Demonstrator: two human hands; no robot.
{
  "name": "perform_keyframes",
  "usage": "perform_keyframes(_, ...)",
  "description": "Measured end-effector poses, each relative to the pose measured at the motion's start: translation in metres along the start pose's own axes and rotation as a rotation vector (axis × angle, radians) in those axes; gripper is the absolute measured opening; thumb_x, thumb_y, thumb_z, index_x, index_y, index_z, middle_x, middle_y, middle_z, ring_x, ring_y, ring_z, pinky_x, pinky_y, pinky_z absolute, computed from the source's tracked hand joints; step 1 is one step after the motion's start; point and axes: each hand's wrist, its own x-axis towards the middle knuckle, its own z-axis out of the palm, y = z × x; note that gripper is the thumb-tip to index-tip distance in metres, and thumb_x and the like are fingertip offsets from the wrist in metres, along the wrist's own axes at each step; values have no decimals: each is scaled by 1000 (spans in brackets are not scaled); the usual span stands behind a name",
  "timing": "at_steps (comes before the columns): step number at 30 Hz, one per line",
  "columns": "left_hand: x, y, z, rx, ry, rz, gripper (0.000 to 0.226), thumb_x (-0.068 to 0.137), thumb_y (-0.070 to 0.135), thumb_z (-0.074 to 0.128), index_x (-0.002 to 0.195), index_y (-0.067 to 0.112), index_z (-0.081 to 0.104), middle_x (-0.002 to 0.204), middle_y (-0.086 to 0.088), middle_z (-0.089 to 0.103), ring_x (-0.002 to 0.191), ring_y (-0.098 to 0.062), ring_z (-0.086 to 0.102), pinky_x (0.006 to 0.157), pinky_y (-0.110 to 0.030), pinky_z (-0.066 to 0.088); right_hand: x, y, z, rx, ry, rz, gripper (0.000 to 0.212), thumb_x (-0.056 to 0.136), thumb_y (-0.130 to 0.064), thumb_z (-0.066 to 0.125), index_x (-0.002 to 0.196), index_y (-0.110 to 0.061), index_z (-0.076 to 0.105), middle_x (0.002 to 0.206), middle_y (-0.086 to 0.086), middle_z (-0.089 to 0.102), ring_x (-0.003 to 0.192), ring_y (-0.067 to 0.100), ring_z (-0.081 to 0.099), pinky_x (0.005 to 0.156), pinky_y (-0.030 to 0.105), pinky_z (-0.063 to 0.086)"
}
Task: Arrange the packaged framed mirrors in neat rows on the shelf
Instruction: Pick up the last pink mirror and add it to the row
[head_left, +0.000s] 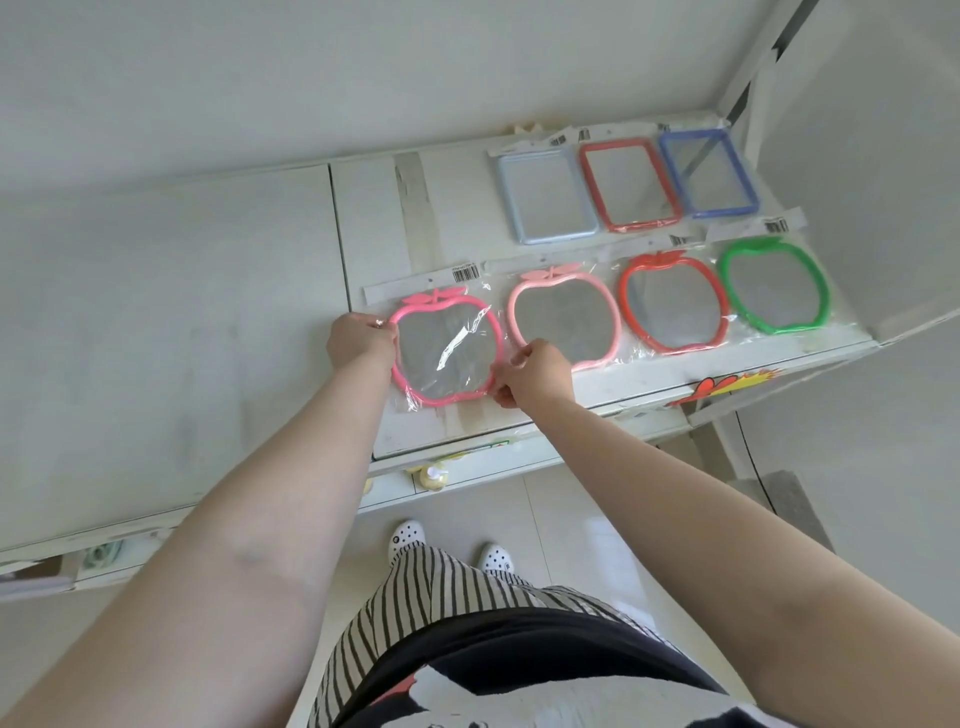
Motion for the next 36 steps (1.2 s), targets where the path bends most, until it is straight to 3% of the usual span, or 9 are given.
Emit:
perform_keyframes(4, -7, 0, 4, 199, 165, 69, 48, 82, 33, 67, 124, 15, 52, 132, -13, 48, 122, -33, 47, 99, -38, 43, 0, 0, -10, -321, 51, -96, 32, 93, -38, 54, 107, -10, 47, 83, 11, 72, 71, 29, 71, 69, 41, 56)
perform_keyframes(6, -24, 3, 11, 318, 213, 283, 56, 83, 34, 65, 133, 15, 46, 141, -12, 40, 131, -33, 37, 106, -39, 36, 4, 3, -20, -471, 151, -148, 36, 93, -44, 50, 112, -12, 49, 94, 7, 70, 87, 29, 66, 69, 34, 46)
perform_keyframes(9, -52, 5, 35, 522, 63, 549, 73, 84, 44, 62, 147, 24, 31, 158, -9, 18, 147, -32, 15, 117, -45, 17, 13, 11, -33, -467, 284, -218, 35, 91, -39, 54, 120, -18, 52, 113, 5, 63, 110, 29, 55, 79, 34, 41)
perform_keyframes(12, -66, -1, 61, 690, -154, 521, 81, 86, 55, 53, 151, 35, 10, 162, -5, -12, 149, -35, -9, 116, -58, 2, 26, 24, -40, -537, 308, -236, 49, 90, -40, 55, 137, -26, 45, 138, 7, 47, 133, 29, 34, 106, 40, 33)
perform_keyframes(15, -70, -9, 71, 775, -220, 442, 79, 90, 59, 44, 152, 38, 0, 159, -6, -26, 147, -39, -17, 113, -65, -4, 36, 37, -43, -631, 223, -200, 58, 91, -45, 53, 145, -35, 34, 155, 10, 25, 147, 33, 10, 120, 43, 13)
perform_keyframes(19, -69, -7, 76, 804, -209, 433, 77, 91, 60, 40, 151, 39, -3, 158, -7, -28, 146, -40, -19, 114, -65, -4, 39, 44, -43, -642, 197, -223, 57, 93, -47, 50, 146, -38, 32, 161, 12, 10, 150, 32, 0, 122, 42, 4)
perform_keyframes(28, -71, -4, 76, 789, -218, 459, 78, 90, 60, 43, 152, 39, 0, 158, -8, -27, 146, -39, -19, 114, -65, -6, 41, 47, -43, -645, 210, -235, 58, 93, -49, 50, 146, -39, 30, 161, 12, 10, 150, 31, 0, 122, 40, 4)
perform_keyframes(31, -74, -2, 75, 780, -190, 491, 74, 90, 61, 41, 152, 37, 7, 160, -9, -21, 148, -36, -16, 114, -63, -7, 38, 45, -45, -610, 271, -277, 55, 90, -46, 55, 142, -38, 39, 157, 11, 21, 146, 32, 14, 119, 40, 15)
perform_keyframes(36, -86, 23, 84, 688, -153, 694, 63, 95, 51, 37, 151, 34, 15, 162, -9, -6, 150, -30, -10, 117, -59, 0, 37, 41, -71, -523, 403, -315, 50, 92, -43, 54, 140, -33, 45, 152, 8, 33, 136, 31, 31, 109, 40, 30)
